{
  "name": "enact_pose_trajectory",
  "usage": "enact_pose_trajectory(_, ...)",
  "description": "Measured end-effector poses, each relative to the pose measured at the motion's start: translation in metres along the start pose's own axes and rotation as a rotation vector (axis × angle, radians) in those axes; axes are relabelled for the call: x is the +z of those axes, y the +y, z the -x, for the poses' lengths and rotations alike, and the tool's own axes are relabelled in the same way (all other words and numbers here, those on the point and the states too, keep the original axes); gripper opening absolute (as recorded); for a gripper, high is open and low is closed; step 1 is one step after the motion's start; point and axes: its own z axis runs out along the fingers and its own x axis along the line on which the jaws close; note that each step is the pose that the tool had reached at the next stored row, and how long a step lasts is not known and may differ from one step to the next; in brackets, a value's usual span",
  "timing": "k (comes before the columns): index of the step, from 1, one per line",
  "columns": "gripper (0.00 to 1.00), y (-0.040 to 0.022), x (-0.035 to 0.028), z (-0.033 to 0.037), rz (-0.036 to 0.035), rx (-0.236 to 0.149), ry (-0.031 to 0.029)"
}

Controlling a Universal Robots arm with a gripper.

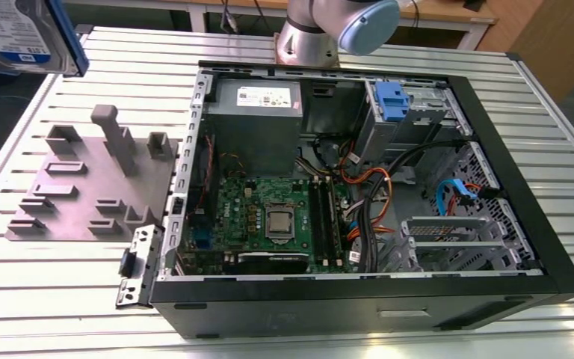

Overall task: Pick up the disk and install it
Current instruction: 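Pick up the disk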

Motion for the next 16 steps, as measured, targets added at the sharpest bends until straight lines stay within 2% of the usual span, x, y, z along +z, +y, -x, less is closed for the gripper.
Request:
enact_pose_trajectory(2,0.36,0.0000,-0.0017,-0.0001,0.0001,0.000,0.0001)
enact_pose_trajectory(7,0.36,0.0001,-0.0121,-0.0002,0.0000,0.000,0.0001)
enact_pose_trajectory(16,0.36,-0.0008,-0.0122,-0.0002,-0.0001,0.000,0.0001)
